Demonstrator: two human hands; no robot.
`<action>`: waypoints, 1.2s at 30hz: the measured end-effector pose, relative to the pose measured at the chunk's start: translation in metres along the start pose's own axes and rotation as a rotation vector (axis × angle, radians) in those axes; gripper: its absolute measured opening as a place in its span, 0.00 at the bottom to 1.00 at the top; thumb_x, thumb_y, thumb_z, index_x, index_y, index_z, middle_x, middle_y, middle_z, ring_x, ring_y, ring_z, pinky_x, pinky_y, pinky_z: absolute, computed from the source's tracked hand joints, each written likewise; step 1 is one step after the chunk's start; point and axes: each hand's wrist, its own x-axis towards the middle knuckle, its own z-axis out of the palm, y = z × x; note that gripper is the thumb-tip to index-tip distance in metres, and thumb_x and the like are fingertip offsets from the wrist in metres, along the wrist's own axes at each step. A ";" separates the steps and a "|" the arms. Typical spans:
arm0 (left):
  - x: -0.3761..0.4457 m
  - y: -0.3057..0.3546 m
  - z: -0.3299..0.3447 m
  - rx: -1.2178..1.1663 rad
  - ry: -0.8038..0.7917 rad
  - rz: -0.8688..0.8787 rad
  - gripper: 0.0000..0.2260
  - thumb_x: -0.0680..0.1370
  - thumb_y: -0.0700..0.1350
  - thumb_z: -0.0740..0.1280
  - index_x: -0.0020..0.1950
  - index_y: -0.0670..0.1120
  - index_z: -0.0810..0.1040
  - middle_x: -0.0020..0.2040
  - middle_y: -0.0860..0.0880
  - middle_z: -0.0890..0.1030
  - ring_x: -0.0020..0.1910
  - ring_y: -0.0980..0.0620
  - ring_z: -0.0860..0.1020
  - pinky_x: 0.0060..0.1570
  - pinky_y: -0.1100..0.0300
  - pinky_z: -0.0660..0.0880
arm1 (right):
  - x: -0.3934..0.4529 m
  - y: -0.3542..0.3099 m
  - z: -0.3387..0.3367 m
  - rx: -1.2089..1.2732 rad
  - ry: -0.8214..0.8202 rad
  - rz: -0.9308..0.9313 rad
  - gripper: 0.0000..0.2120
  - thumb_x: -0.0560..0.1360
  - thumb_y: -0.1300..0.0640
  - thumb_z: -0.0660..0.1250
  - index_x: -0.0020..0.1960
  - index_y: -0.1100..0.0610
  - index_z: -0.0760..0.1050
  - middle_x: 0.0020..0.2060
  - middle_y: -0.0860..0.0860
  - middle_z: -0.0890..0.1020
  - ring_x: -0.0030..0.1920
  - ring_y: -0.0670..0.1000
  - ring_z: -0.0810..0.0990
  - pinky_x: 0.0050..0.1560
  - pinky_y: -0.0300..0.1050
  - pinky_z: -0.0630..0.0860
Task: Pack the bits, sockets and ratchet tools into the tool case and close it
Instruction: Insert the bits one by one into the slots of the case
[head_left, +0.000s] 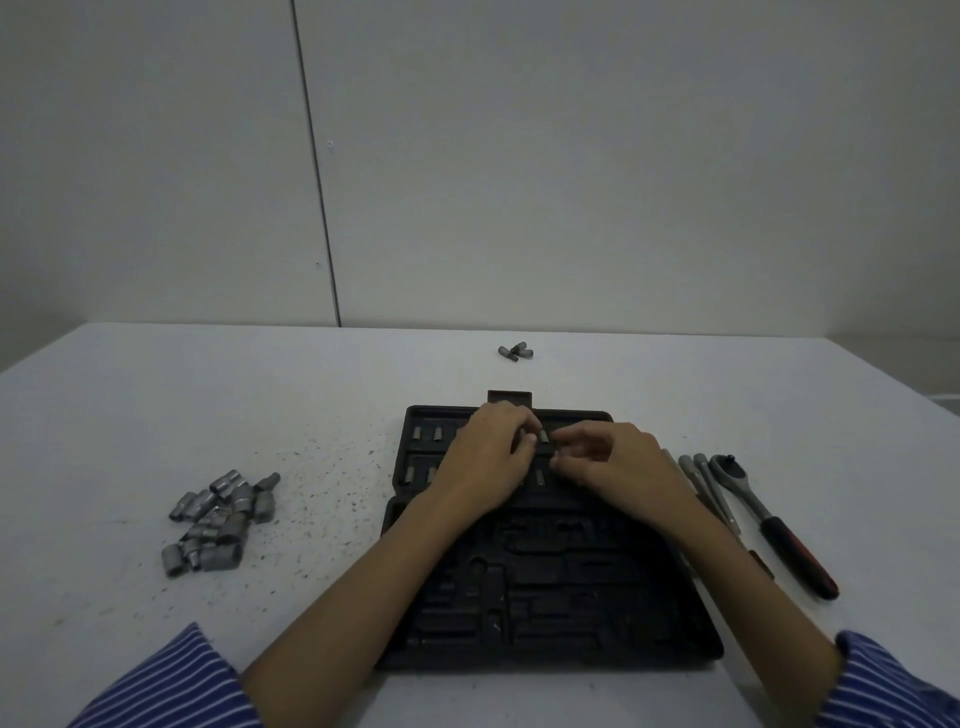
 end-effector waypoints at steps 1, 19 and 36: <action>-0.001 -0.001 0.000 0.018 -0.013 0.010 0.08 0.78 0.42 0.61 0.55 0.45 0.77 0.53 0.49 0.77 0.55 0.53 0.71 0.55 0.57 0.69 | -0.001 0.000 0.000 0.001 0.007 -0.019 0.13 0.71 0.56 0.72 0.55 0.51 0.80 0.42 0.46 0.83 0.41 0.34 0.77 0.38 0.18 0.67; -0.004 -0.001 0.003 0.135 -0.076 0.045 0.10 0.79 0.45 0.60 0.58 0.46 0.74 0.59 0.50 0.75 0.60 0.53 0.69 0.57 0.60 0.66 | -0.009 0.010 0.004 -0.156 -0.011 -0.277 0.11 0.74 0.54 0.69 0.57 0.50 0.81 0.40 0.42 0.79 0.41 0.40 0.78 0.41 0.26 0.71; -0.006 -0.001 0.003 0.127 -0.081 0.043 0.10 0.79 0.46 0.60 0.58 0.46 0.74 0.59 0.50 0.75 0.60 0.52 0.69 0.58 0.58 0.68 | -0.007 0.017 0.007 -0.036 0.150 -0.199 0.18 0.71 0.73 0.60 0.39 0.56 0.83 0.39 0.44 0.80 0.40 0.35 0.77 0.40 0.23 0.69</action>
